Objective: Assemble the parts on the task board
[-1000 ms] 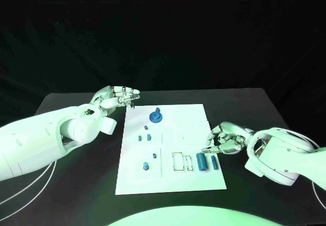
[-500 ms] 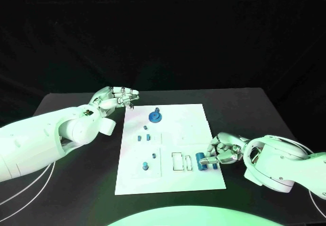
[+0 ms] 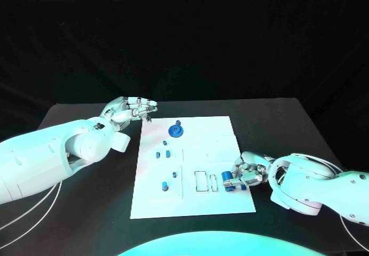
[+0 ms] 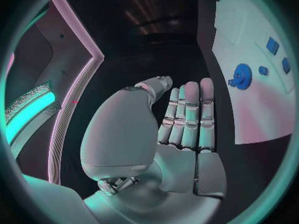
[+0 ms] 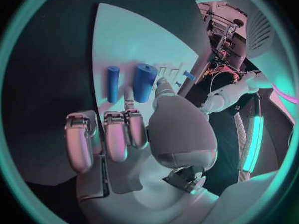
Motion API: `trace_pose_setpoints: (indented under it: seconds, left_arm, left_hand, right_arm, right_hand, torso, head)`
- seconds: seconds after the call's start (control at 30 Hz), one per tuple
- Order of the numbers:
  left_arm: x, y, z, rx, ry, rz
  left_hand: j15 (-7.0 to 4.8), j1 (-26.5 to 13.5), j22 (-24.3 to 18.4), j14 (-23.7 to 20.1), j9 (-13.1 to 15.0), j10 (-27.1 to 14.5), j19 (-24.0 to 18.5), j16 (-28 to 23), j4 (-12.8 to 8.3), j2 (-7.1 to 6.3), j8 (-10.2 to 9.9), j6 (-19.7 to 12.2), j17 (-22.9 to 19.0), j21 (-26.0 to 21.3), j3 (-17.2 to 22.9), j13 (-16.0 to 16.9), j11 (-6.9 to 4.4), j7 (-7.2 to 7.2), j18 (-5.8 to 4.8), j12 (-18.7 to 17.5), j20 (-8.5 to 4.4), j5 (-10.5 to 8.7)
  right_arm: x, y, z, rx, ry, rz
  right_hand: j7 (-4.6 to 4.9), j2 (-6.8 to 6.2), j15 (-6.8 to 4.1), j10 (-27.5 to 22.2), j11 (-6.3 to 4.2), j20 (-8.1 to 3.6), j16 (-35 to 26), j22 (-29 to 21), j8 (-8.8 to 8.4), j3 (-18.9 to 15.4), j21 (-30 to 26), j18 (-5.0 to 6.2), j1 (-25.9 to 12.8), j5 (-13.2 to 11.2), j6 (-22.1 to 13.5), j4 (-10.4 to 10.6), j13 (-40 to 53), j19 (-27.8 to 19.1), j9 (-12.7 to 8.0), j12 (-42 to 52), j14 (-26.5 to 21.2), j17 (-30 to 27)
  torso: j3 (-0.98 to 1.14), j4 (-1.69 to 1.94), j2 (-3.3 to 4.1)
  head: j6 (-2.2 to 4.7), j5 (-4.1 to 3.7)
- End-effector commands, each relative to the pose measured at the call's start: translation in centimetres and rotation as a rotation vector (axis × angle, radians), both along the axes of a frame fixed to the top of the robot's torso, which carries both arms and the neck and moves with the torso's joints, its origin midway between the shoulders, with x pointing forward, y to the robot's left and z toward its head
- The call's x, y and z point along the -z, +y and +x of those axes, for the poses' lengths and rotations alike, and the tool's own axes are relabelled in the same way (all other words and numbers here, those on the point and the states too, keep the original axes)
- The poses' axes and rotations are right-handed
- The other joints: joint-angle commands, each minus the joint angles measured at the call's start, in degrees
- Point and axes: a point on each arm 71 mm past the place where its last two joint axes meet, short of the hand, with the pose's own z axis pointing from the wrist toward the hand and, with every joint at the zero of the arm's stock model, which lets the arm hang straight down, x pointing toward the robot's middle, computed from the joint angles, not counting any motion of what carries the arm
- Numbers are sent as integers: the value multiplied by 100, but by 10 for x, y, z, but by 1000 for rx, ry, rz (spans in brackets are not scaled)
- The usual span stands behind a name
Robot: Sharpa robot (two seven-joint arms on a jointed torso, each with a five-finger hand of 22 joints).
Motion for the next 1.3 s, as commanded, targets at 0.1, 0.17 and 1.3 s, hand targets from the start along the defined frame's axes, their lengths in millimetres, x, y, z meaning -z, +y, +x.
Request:
trace_pose_setpoints:
  seconds: [0.1,0.17,1.3]
  left_arm:
    - [-1,-2,-1,21,-3,-20]
    - [-1,-1,-1,21,-2,-20]
    - [0,1,-1,17,2,3]
  left_hand:
    - [-1,-33,-10,-43,2,-42,3,-32,2,29,41,-55,-10,-31,-34,-10,8,6,76,29,41,10]
    - [-1,-33,-10,-43,2,-42,3,-32,2,29,41,-55,-10,-31,-34,-10,8,6,76,29,41,10]
    - [8,-36,-21,-77,7,-80,-14,-37,16,51,59,-56,-14,-55,-33,-12,14,8,74,36,50,13]
  right_arm:
    - [13,6,-2,-16,37,-32]
    - [16,8,-2,-12,42,-38]
    - [-16,28,1,124,49,194]
  right_hand:
    - [-11,95,-53,213,-39,-44,29,1510,19,22,21,-80,16,7,58,-10,989,601,-15,-3,499,1057]
    - [-14,107,-55,216,-41,-46,31,1510,24,25,21,-80,30,16,62,-13,992,601,-12,1,500,1061]
    - [-179,306,-196,193,-198,-181,10,1510,42,1277,21,-80,1050,390,399,-22,948,601,61,-129,490,1021]
  torso:
    - [4,2,0]
    - [0,0,-1]
    - [-7,10,-4]
  head:
    - [-10,24]
    - [-9,20]
    - [44,14]
